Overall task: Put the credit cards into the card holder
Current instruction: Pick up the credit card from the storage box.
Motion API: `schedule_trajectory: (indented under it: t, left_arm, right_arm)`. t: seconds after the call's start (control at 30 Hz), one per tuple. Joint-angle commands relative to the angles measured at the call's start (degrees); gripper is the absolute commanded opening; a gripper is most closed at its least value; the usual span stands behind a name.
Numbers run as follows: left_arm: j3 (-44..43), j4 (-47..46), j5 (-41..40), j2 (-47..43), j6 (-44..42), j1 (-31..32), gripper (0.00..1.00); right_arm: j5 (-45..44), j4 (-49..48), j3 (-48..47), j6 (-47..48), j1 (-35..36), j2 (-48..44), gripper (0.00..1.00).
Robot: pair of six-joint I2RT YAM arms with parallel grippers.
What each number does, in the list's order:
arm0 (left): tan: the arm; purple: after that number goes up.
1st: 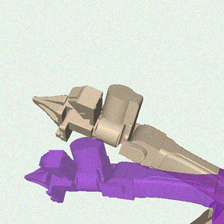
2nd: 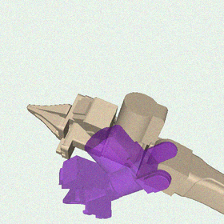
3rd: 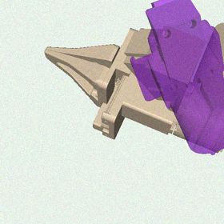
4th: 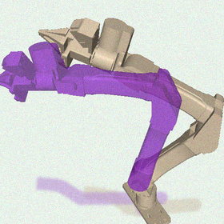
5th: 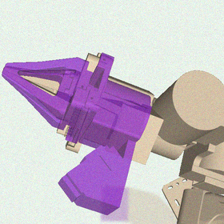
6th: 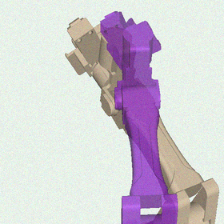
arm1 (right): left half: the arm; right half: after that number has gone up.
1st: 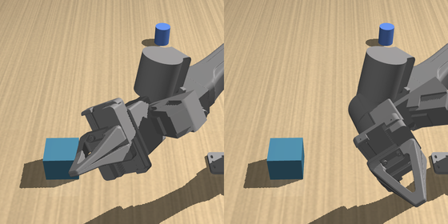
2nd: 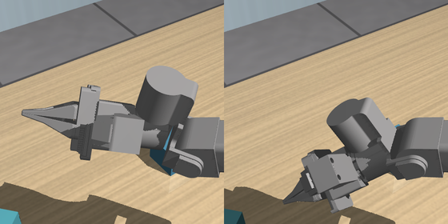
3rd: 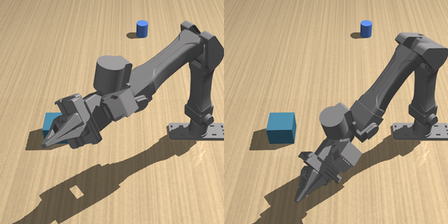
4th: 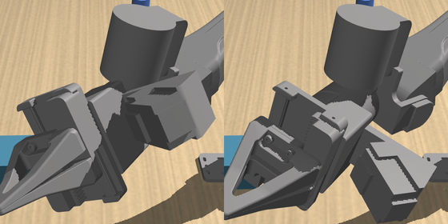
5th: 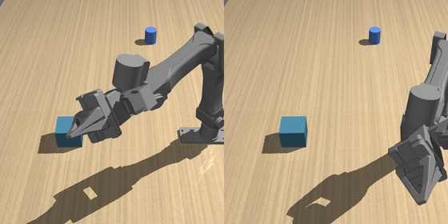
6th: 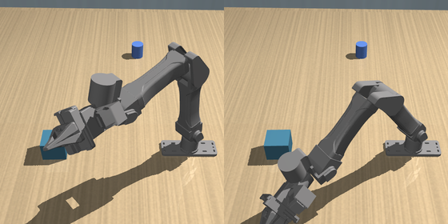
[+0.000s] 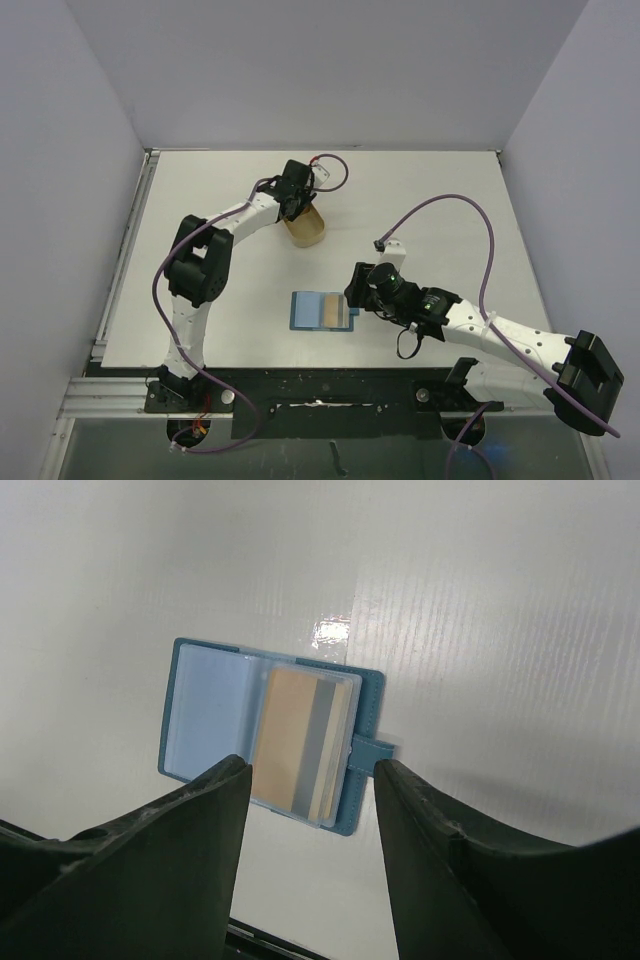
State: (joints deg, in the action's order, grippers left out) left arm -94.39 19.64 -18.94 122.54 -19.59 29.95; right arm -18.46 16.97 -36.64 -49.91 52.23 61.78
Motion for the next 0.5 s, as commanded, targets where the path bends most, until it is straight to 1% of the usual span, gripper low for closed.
schedule_trajectory:
  t: [0.0,0.47]
  left_arm:
    - [-3.3,-2.7,-2.1,-1.2,-0.6,-0.1,0.39]
    - [-3.6,-2.9,-3.0,-2.1,-0.6,0.3,0.34]
  right_arm:
    - [-1.5,-1.9,0.1,-0.4,0.2,-1.4,0.53]
    - [-1.6,-2.2,-0.1,-0.1,0.2,-0.9,0.53]
